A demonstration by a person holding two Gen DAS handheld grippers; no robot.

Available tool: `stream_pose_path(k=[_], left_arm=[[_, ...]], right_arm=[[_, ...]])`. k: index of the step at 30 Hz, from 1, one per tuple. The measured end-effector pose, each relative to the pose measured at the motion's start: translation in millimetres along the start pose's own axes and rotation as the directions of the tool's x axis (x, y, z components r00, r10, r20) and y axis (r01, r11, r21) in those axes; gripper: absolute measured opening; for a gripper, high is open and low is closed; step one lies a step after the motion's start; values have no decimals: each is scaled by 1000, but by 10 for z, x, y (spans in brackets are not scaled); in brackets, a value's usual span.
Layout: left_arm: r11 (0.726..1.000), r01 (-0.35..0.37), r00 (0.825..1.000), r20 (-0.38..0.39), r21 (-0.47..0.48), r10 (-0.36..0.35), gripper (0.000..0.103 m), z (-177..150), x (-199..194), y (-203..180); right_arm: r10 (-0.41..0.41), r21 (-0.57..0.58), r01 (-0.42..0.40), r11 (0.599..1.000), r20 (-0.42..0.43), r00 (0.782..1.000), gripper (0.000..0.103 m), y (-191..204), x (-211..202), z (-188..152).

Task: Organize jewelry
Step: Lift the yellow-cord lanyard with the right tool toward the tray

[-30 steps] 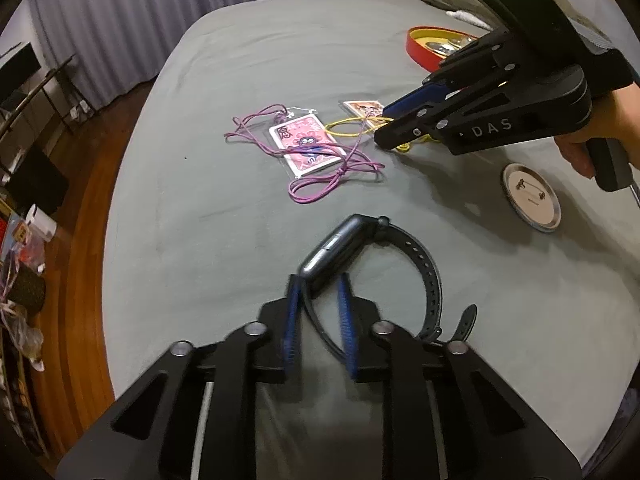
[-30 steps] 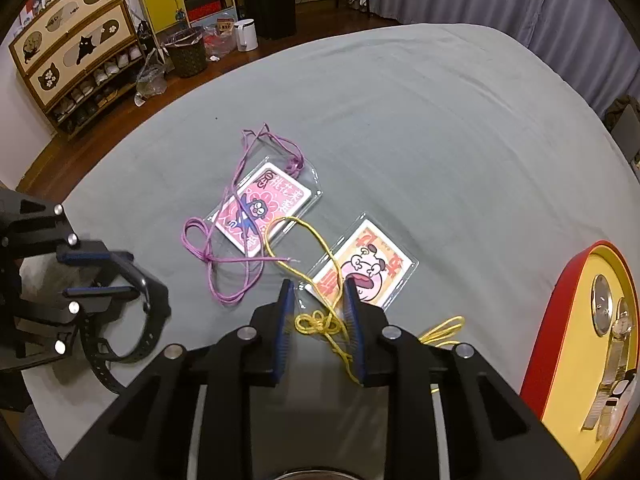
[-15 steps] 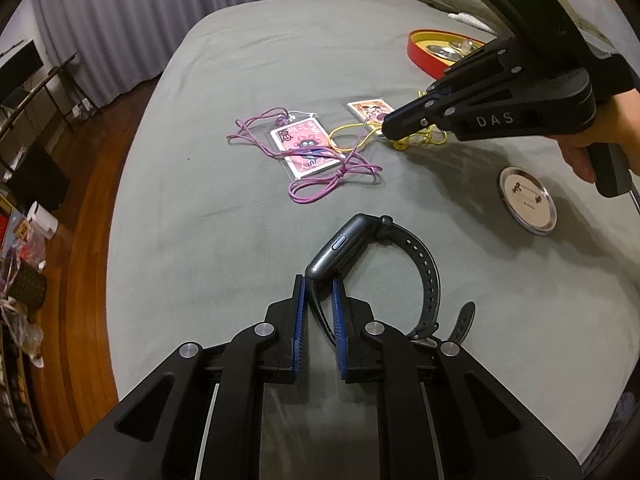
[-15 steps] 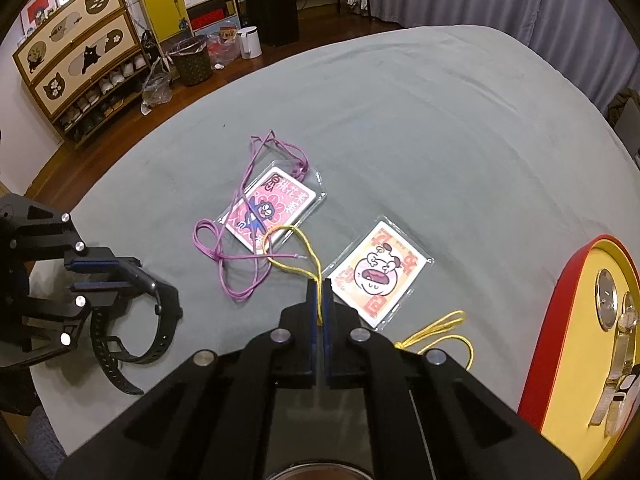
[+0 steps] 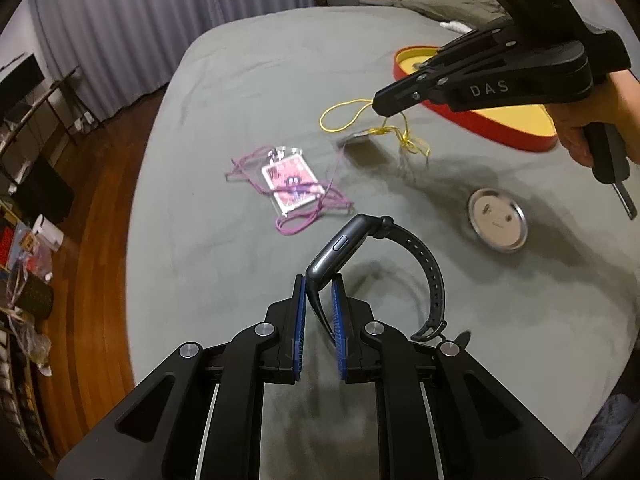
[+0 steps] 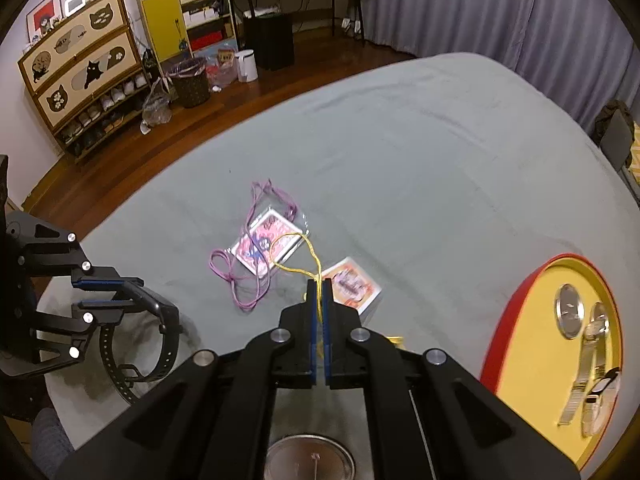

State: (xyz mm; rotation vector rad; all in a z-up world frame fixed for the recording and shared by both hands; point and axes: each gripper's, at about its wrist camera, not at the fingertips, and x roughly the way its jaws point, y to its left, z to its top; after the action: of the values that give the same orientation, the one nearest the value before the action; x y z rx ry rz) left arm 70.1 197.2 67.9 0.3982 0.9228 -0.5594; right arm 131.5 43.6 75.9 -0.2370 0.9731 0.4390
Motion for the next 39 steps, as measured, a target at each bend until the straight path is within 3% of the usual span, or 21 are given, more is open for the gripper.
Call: stream_pose_path(k=[15, 29, 39], left_arm=[[997, -56, 996, 78, 52, 52, 12, 405, -851, -296], [986, -81, 986, 158, 147, 58, 12, 986, -1573, -923], [978, -71, 975, 223, 198, 26, 12, 1525, -1829, -1478]], right_arm=[[-52, 8, 52, 999, 154, 987, 3, -103, -1124, 153], [-130, 40, 123, 992, 295, 947, 3, -437, -2415, 53], [-191, 96, 167, 981, 346, 919, 3, -838, -2976, -116]])
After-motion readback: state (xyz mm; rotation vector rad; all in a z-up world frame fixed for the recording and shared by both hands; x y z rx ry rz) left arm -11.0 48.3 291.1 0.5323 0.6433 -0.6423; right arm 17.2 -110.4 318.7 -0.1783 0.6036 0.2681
